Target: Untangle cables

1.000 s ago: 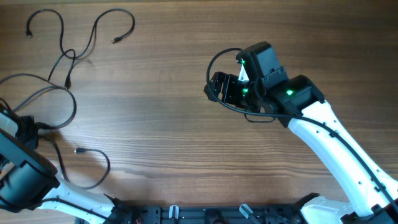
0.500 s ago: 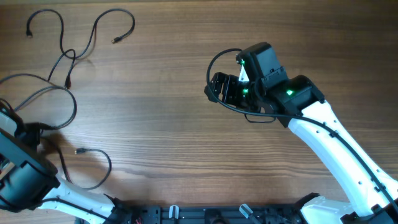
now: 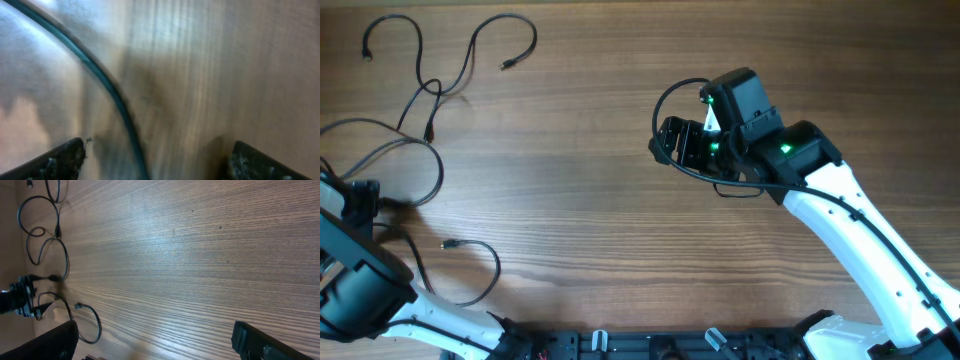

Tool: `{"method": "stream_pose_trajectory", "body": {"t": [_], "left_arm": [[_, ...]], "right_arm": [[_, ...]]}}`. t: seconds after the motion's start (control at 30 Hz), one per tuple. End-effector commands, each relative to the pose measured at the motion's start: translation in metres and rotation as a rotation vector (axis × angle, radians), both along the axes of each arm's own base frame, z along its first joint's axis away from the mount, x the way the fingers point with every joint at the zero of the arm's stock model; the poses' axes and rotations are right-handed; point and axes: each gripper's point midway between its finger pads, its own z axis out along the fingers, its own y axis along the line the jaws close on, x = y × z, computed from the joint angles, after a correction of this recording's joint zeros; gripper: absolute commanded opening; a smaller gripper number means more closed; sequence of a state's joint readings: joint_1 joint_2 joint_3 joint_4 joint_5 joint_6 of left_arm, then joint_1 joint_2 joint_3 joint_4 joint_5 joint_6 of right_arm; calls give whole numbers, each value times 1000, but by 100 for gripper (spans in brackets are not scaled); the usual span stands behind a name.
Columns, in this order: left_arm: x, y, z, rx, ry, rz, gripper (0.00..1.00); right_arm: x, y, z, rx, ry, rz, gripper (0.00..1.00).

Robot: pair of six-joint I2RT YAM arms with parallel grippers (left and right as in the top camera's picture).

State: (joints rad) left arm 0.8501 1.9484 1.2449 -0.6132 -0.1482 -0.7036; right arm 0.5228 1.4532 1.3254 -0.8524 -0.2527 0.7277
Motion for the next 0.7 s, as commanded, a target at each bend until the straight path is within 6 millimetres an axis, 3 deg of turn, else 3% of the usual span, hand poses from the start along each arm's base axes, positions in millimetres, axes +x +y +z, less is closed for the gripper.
{"method": "stream_pose_trajectory", "body": {"t": [0.0,0.2,0.4,0.53,0.57,0.67], "left_arm": [[13,0,19,4,-52,-82,100],[-3,9,28,59,34,-44,100],[17,17,71,112,-82,-60,94],[45,11,107,118,-260,-115,93],[51,6,113,104,-300,-133,89],[59,-10,130,59,-379,-163,61]], "right_arm": [[3,0,4,-12,-30,10,100],[2,0,4,-13,-29,10,100],[3,0,4,-13,-29,10,100],[3,0,4,-11,-32,10,100],[4,0,4,-11,-33,10,100],[4,1,4,-10,-33,10,100]]}}
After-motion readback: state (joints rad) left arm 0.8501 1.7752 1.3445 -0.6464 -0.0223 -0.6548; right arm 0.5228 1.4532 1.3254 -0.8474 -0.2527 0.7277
